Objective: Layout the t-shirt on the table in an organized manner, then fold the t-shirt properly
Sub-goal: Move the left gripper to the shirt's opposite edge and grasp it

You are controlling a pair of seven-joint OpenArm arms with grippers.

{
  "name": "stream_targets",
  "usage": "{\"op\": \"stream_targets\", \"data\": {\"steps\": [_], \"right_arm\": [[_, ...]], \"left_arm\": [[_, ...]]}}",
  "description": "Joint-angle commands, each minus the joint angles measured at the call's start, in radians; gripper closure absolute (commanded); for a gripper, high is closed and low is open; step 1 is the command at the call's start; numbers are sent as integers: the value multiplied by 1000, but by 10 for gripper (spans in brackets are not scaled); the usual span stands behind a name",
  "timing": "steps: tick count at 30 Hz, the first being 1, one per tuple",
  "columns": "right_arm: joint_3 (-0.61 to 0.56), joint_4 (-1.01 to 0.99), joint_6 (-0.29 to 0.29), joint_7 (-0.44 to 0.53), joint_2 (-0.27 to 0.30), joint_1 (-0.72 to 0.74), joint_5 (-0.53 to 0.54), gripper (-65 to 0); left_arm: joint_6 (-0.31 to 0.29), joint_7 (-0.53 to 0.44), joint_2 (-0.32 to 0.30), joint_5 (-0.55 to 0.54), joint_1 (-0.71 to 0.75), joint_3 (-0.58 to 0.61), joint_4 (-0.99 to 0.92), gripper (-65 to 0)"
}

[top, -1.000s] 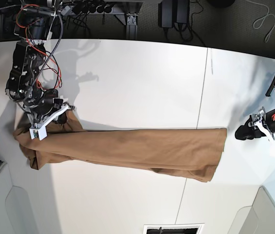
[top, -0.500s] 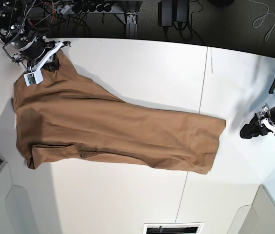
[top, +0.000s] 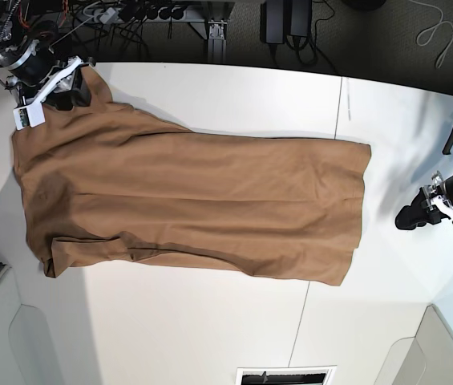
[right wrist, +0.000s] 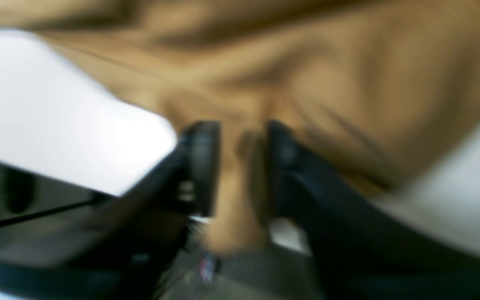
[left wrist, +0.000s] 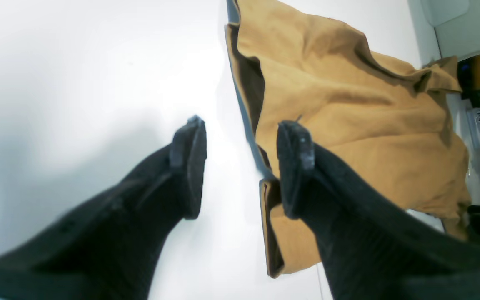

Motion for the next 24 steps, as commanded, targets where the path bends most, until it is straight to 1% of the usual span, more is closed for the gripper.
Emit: {"op": "stream_targets", "data": {"steps": [1, 2, 4, 6, 10, 13, 15, 20, 24], "right_arm": [[6, 43, 29, 21, 3, 1, 34, -276], [2, 65, 40, 21, -1, 0, 47, -276], [-16, 110, 42, 21, -13, 0, 53, -276], [-55, 127, 42, 21, -13, 6, 49, -276], [-168, 114, 37, 32, -13, 31, -47, -276], [-238, 100, 34, 60, -13, 33, -106, -276], [-262, 96, 26, 67, -13, 33, -129, -276], [-266, 96, 19, 73, -13, 33, -131, -276], [-266, 96, 19, 73, -13, 33, -131, -276]], "left_arm": [[-9, -9, -25, -24, -19, -8, 15, -301], [-9, -2, -25, -25, -19, -8, 15, -301], [-9, 21, -25, -26, -18, -8, 15, -301], [-9, 68, -25, -43, -18, -8, 15, -301], [-9, 164, -31, -148, 12, -8, 19, -301], [-9, 168, -36, -164, 77, -8, 41, -301], [-9, 161, -31, -163, 126, -8, 60, -301], [-9, 161, 5, -152, 218, -8, 83, -301], [-9, 161, 31, -153, 238, -8, 83, -301]]}}
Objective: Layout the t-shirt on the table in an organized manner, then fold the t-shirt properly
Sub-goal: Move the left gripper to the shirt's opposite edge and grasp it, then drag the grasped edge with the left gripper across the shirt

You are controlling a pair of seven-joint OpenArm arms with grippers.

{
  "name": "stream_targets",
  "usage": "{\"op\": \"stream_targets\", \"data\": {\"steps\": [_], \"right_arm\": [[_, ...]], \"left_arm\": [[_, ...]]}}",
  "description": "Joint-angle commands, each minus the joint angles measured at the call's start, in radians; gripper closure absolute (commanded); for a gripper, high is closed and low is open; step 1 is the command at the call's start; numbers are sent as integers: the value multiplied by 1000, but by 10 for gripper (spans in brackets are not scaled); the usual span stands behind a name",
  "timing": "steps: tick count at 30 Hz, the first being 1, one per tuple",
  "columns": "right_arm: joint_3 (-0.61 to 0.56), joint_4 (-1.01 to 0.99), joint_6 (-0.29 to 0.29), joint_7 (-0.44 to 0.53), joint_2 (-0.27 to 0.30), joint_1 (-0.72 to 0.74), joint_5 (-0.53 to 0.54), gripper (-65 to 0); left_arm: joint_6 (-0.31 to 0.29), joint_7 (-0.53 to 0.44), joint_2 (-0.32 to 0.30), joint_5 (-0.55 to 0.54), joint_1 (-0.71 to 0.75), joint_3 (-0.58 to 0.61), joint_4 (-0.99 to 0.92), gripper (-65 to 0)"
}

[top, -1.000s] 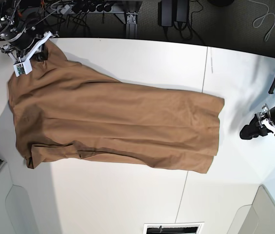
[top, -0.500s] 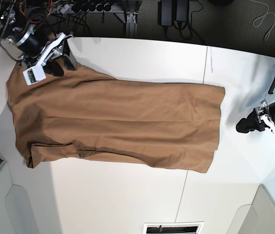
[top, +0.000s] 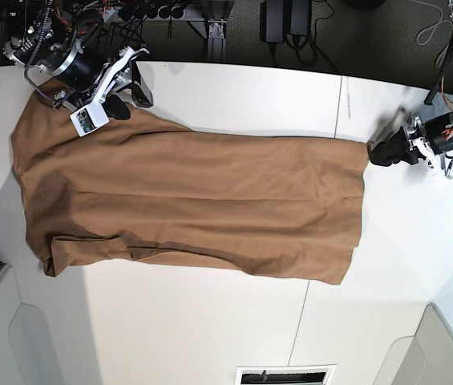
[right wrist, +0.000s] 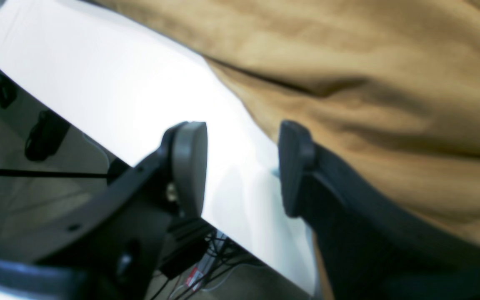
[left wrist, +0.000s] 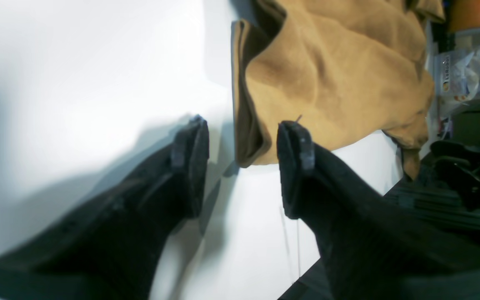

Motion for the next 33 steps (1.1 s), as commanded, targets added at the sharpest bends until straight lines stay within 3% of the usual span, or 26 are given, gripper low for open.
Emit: {"op": "stream_targets", "data": {"steps": [1, 4, 7, 10, 12, 14, 22, 28, 31, 33], "right_arm": [[4, 15, 1, 22, 8, 2, 11, -276], [4, 15, 0, 22, 8, 2, 11, -276], [4, 15, 0, 22, 8, 2, 11, -276], [4, 15, -4, 31, 8, 2, 11, -276], [4, 15, -4, 34, 8, 5, 11, -276], [4, 15, -5, 33, 8, 10, 9, -276], [4, 15, -7, 33, 8, 17, 0, -276], [4, 15, -7, 34, 8, 17, 0, -276], [4, 15, -7, 34, 8, 19, 0, -276], [4, 15, -7, 34, 8, 19, 0, -276]], "left_arm": [[-5, 5, -9, -1, -9, -4, 13, -301], [-5, 6, 2, 0, -8, -4, 41, -296], [-5, 15, 5, 0, 3, -3, 99, -234], [-5, 23, 13, 0, 15, 0, 181, -220], [-5, 15, 18, 0, 14, 0, 225, -139], [-5, -10, 18, 3, 14, 0, 250, -6], [-5, -56, 13, 27, -30, 0, 332, 0], [-5, -56, 51, 37, -122, 19, 391, 0], [-5, -84, 91, 106, -189, 93, 391, 0], [-5, -156, 124, 202, -237, 174, 391, 0]]}}
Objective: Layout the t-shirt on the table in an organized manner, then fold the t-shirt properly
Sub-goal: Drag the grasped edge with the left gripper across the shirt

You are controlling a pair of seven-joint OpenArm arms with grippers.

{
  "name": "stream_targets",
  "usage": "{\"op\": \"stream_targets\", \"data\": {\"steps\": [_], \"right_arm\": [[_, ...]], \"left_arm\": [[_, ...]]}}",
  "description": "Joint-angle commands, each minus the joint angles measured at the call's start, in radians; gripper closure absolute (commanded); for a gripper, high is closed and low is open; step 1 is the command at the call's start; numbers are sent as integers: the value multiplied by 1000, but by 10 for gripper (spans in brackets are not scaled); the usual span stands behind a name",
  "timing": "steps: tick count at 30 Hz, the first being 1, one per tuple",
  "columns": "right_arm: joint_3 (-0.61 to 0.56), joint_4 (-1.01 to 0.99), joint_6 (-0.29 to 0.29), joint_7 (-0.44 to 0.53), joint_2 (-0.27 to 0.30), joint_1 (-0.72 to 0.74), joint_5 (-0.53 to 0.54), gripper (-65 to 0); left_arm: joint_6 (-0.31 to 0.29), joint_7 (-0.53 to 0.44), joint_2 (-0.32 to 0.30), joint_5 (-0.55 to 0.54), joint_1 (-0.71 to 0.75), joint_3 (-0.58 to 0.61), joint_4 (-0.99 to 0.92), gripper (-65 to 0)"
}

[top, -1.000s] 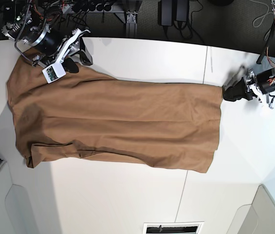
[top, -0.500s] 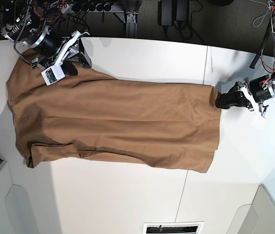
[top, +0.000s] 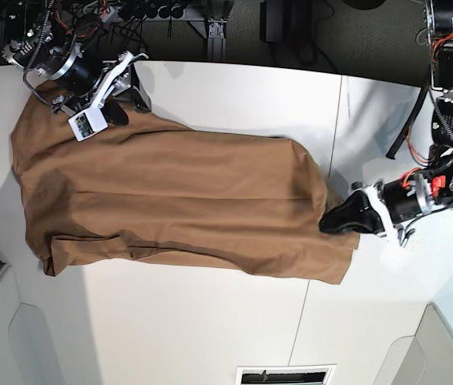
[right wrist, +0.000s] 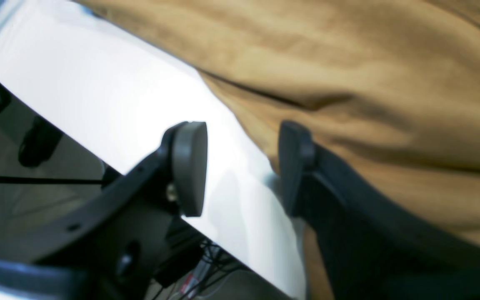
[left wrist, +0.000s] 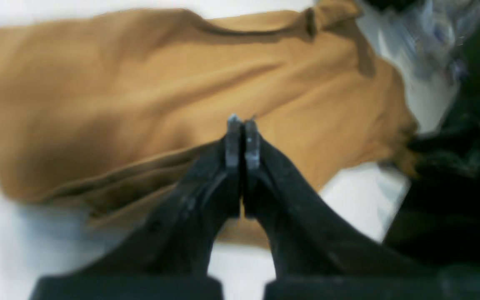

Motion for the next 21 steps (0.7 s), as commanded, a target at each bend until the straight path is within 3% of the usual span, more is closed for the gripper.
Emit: {"op": "stream_targets", "data": {"steps": [1, 5, 8, 11, 12, 14, 16, 21], "right_arm": [[4, 15, -1, 26, 8, 2, 11, -276], [4, 15, -1, 26, 7, 2, 11, -276], [5, 15, -1, 25, 1, 2, 11, -276], [5, 15, -1, 25, -21, 2, 11, -276], [6, 15, -1, 25, -28, 2, 11, -276], [6, 15, -1, 25, -40, 2, 11, -276], [6, 15, 0, 26, -42, 2, 12, -276], [6, 15, 0, 25, -42, 2, 11, -276]], "left_arm": [[-9, -68, 6, 31, -44, 34, 14, 0], [-9, -271, 92, 314, -138, 179, -19, 0], [44, -308, 154, 444, -207, 241, -100, 0], [50, -307, 202, 452, -262, 251, -191, 0], [50, -300, 214, 452, -275, 251, -211, -40], [50, -260, 220, 444, -291, 251, -221, -216], [50, -198, 216, 437, -303, 249, -220, -326], [49, -138, 148, 351, -287, 215, -185, -329]]}}
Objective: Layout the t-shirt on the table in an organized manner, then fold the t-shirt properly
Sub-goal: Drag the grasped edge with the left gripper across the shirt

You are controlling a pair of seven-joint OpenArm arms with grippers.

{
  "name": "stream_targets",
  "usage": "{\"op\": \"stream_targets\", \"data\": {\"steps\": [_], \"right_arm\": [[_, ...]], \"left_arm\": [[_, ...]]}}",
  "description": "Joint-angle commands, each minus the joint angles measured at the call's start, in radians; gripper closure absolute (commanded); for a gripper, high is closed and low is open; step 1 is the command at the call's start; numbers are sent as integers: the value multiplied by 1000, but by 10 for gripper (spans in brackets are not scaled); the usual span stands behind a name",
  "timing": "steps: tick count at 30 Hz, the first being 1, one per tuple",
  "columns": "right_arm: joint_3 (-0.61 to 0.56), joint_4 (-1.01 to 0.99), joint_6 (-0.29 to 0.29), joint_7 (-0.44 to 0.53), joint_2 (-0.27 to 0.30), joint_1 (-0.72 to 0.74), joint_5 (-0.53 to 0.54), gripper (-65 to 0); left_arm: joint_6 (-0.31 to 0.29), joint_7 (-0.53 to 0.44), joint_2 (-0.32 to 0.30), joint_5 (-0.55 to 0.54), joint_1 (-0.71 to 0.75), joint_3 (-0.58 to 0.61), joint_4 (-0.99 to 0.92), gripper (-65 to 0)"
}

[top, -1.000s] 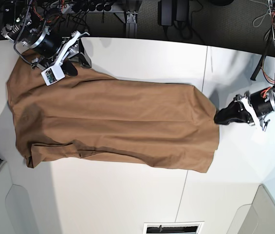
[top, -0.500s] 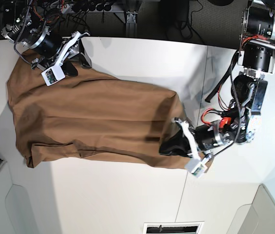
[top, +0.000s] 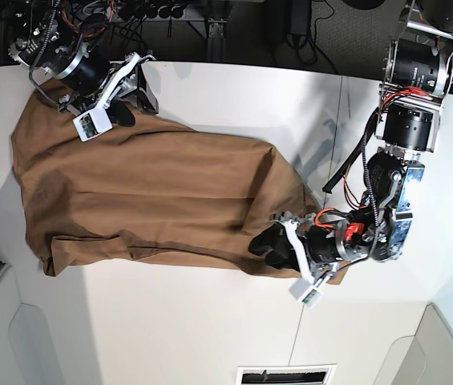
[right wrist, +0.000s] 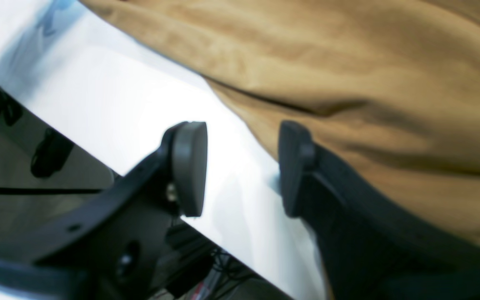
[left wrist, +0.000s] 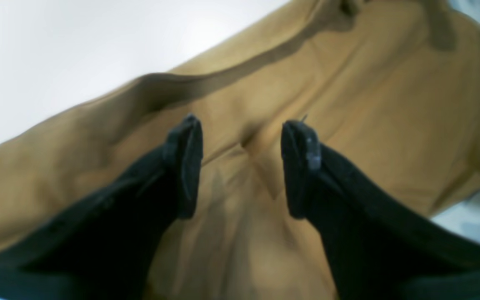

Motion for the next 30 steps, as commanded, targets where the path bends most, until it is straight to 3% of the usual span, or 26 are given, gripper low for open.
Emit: {"op": "stream_targets", "data": {"steps": [1, 4, 7, 13, 17, 22, 30], "right_arm": [[4, 15, 0, 26, 8, 2, 16, -276], [4, 15, 0, 26, 8, 2, 16, -276], [4, 15, 0, 26, 8, 2, 16, -276], [3, 15, 0, 26, 8, 2, 16, -276], [4, 15, 0, 26, 8, 2, 16, -276], [4, 15, 0, 25, 8, 2, 16, -276], [4, 15, 0, 22, 8, 2, 16, -276]], "left_arm": [[-4, -20, -37, -33, -19, -27, 34, -329], [-5, -20, -90, -60, 35, -99, 71, -329], [-35, -21, -103, -59, 96, -172, 73, -329], [-43, -74, -90, -63, 201, -204, 73, -328], [-41, -126, -49, 14, 236, -204, 72, -328], [5, -187, 1, 132, 236, -204, 55, -329], [76, -233, 3, 219, 218, -204, 51, -329]]}}
